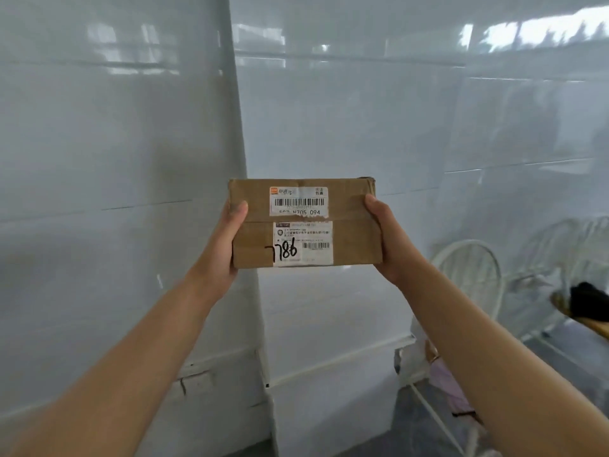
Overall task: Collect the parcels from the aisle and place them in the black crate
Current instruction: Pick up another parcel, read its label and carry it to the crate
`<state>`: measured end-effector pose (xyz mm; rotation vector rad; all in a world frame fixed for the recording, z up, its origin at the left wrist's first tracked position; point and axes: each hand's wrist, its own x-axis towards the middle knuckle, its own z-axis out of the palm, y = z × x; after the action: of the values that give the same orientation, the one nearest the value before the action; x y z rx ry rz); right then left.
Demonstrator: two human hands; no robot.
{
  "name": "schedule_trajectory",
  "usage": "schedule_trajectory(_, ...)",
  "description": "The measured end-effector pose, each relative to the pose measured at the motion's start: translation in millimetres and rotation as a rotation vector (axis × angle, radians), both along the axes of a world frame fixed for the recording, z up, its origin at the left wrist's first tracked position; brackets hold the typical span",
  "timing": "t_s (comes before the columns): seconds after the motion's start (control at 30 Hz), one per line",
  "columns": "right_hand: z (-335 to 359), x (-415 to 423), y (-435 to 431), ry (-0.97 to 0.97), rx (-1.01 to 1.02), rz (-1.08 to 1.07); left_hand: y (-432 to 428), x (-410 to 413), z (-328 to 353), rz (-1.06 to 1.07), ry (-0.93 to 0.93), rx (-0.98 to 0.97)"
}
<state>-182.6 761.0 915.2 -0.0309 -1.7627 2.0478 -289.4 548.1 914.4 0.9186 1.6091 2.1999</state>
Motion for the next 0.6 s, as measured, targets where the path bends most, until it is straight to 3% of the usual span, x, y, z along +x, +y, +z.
schedule_trajectory(0.33, 10, 87, 95, -0.005, -0.08, -0.578, 185, 4, 14, -0.495, 0.048, -0.004)
schedule_trajectory(0.6, -2, 187, 134, 0.018, -0.182, -1.037, 317, 75, -6, -0.864, -0.059, -0.029)
